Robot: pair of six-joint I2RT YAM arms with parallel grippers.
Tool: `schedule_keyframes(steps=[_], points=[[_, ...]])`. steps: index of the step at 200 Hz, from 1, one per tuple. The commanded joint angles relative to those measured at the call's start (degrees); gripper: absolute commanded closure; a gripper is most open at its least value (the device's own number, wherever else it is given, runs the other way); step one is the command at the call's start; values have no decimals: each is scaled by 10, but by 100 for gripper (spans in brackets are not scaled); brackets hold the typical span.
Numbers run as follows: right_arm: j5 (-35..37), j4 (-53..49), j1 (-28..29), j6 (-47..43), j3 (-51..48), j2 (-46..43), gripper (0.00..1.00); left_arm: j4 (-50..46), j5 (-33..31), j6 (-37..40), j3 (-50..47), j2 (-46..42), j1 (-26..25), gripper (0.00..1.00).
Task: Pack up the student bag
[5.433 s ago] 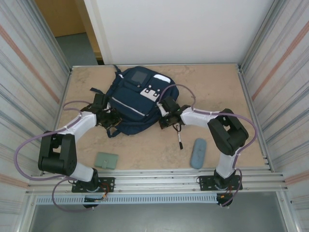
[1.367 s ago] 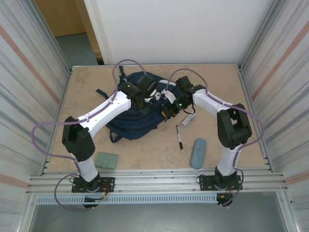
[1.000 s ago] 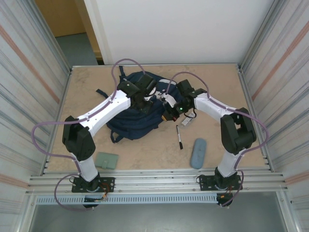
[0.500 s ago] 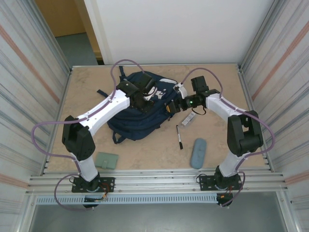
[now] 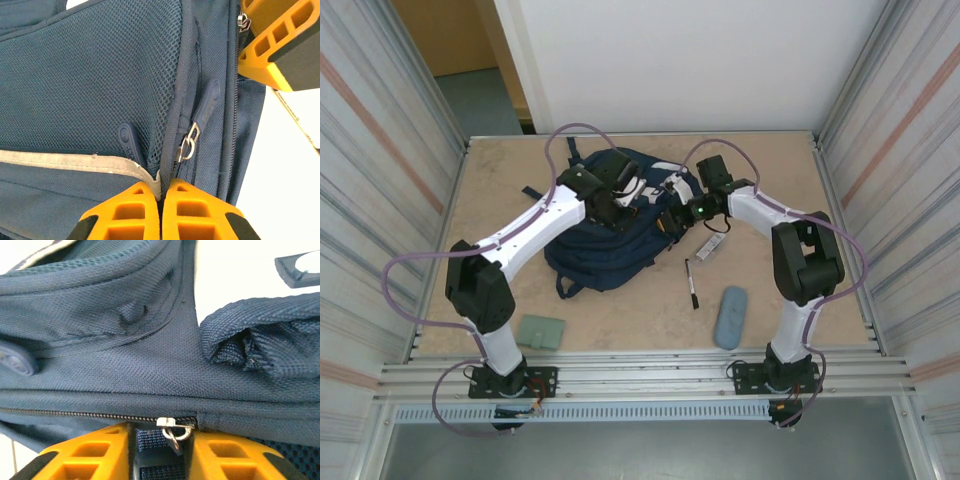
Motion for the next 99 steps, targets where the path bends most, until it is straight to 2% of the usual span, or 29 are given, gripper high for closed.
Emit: schedule_keyframes(steps=[1, 38, 82, 99], points=[[53, -21, 16, -42, 6, -20, 76, 35, 31, 4, 1, -44, -1, 100], [89, 5, 21, -44, -21, -52, 91, 30, 27, 6, -2, -46, 4, 100], [115, 31, 33, -50, -44, -99, 100, 31, 22, 7, -5, -53, 10, 100], [127, 33, 37, -52, -51, -113, 100, 35, 23, 6, -8, -56, 13, 100]])
